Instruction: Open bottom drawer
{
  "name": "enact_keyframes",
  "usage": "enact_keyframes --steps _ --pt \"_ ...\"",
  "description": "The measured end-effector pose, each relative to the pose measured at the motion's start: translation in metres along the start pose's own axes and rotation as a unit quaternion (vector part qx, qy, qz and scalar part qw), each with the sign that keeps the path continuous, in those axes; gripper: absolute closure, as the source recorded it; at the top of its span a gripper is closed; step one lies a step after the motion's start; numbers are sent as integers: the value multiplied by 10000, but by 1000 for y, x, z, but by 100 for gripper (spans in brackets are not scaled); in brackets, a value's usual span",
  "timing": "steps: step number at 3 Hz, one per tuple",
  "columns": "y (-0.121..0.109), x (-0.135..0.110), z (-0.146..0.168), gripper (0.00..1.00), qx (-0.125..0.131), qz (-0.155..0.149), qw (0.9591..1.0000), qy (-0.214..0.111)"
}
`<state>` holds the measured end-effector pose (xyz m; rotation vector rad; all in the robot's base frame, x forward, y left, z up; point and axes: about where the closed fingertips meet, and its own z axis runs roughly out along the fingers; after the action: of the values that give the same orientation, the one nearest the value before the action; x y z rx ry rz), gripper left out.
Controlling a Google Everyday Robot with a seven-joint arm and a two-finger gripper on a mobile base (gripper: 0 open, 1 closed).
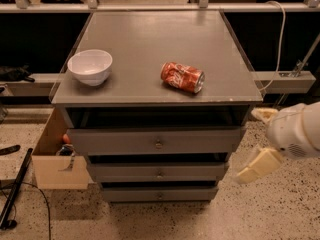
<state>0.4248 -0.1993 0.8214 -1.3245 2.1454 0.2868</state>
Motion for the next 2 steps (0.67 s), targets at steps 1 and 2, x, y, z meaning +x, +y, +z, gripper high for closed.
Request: enact_keyframes --steps 1,2 --pt "-4 32 62 0 -74 234 9996 161" --pt "-7 67 98 0 -44 339 9990 292"
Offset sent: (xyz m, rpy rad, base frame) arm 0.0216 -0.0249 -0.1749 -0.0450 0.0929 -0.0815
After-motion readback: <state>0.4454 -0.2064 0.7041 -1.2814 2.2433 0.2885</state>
